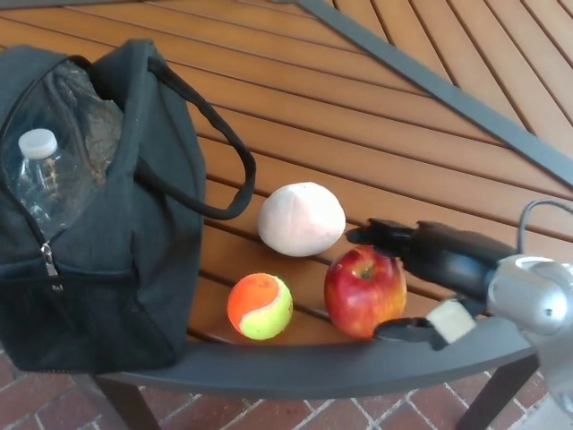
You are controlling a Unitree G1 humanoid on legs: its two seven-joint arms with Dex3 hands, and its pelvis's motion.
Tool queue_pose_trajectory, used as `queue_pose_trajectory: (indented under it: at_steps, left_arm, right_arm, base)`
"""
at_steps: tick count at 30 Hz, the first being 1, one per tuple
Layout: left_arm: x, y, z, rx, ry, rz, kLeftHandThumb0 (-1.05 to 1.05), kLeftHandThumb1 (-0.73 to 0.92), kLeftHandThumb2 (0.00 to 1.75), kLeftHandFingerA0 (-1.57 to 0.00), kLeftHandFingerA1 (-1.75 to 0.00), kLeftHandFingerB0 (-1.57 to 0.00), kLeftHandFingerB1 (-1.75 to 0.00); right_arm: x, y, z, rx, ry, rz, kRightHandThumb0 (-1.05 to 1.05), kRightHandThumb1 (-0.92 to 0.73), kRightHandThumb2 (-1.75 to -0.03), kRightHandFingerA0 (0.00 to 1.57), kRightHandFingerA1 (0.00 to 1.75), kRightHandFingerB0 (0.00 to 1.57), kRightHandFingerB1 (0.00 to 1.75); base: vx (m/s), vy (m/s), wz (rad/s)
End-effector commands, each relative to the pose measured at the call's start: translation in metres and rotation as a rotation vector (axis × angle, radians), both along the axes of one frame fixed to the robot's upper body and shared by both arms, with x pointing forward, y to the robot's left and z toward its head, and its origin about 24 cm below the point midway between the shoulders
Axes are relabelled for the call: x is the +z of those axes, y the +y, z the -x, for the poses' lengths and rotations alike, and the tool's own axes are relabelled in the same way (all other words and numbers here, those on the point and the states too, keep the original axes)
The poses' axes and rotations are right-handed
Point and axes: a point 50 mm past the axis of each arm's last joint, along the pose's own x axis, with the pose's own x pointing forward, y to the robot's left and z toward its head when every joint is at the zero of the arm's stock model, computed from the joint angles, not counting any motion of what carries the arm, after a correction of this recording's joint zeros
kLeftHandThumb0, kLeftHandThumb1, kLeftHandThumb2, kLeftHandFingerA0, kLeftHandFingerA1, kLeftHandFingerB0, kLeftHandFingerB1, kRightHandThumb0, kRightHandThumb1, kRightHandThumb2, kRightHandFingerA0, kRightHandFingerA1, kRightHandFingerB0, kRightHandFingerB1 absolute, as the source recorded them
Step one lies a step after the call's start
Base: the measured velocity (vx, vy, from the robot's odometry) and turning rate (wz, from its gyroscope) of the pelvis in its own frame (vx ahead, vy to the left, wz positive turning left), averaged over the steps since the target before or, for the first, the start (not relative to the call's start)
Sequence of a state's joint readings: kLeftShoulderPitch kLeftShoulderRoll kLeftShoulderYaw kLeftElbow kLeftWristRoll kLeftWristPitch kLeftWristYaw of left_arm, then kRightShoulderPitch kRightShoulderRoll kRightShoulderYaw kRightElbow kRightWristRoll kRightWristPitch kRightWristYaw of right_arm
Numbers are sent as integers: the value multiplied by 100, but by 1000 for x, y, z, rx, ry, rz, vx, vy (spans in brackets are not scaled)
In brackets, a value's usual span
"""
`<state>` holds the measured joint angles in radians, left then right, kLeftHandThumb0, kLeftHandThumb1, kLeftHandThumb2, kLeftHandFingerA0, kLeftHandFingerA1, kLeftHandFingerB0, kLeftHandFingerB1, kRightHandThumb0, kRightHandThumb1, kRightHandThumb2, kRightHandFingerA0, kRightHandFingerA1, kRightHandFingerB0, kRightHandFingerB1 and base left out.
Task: Pick up a rubric cube, an apple, a tennis ball, a soft toy, a bottle from the table and put it into the lunch box one by one
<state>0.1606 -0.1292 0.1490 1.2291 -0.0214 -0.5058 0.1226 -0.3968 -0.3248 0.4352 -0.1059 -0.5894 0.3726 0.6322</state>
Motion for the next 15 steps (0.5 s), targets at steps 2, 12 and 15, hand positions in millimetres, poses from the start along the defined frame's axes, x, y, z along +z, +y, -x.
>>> queue_pose_trajectory:
  at_steps: [2, 12, 15]
  left_arm:
    - [1, -8, 8, -29, -19, 15, -11, 65, 84, -104, -103, -93, -101]
    - [1, -8, 4, -30, -26, 18, -11, 66, 83, -105, -104, -93, -102]
    - [1, -8, 4, -26, -26, 13, -11, 65, 83, -106, -103, -94, -101]
  right_arm:
    - [-4, 11, -10, -68, -52, -32, -65, -53, -89, 20, 62, 30, 50]
    - [4, 32, -12, -2, -206, -15, -65, -67, -62, 25, 60, 40, 37]
    - [1, 30, -11, 1, -212, 11, -64, -67, -61, 26, 59, 42, 36]
  base:
    - [0, 0, 0]
    - [0, 0, 0]
    - [0, 0, 0]
